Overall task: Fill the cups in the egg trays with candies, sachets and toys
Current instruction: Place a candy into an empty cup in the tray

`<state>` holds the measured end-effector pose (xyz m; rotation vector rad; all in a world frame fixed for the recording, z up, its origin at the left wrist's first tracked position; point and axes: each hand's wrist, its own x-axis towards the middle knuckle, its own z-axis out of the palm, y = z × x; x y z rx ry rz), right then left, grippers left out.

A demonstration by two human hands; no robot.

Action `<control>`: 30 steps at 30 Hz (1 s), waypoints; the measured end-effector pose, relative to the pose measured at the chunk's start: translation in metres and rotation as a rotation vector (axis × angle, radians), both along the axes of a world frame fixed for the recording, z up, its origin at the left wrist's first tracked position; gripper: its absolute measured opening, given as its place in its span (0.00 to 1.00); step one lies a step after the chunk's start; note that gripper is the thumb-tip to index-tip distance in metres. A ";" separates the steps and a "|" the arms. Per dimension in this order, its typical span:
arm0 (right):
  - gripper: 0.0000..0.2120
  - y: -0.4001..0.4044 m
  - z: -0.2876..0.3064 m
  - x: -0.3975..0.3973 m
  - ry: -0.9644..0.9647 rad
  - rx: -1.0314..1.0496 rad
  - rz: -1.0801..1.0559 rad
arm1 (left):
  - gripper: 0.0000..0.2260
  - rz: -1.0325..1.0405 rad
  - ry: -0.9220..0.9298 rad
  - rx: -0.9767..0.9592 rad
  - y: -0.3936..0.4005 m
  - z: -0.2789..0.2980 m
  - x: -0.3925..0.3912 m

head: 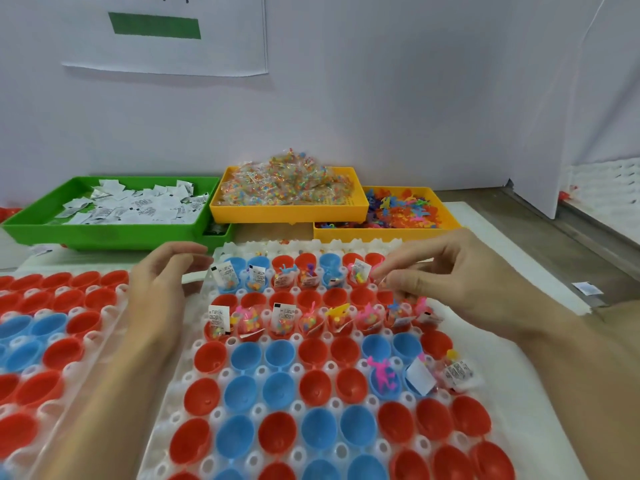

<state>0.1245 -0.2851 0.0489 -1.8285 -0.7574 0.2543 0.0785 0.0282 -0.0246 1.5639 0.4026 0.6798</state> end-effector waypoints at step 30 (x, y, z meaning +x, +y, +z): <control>0.08 0.015 0.002 -0.024 -0.119 -0.624 0.172 | 0.11 0.014 0.003 -0.021 -0.002 0.002 -0.001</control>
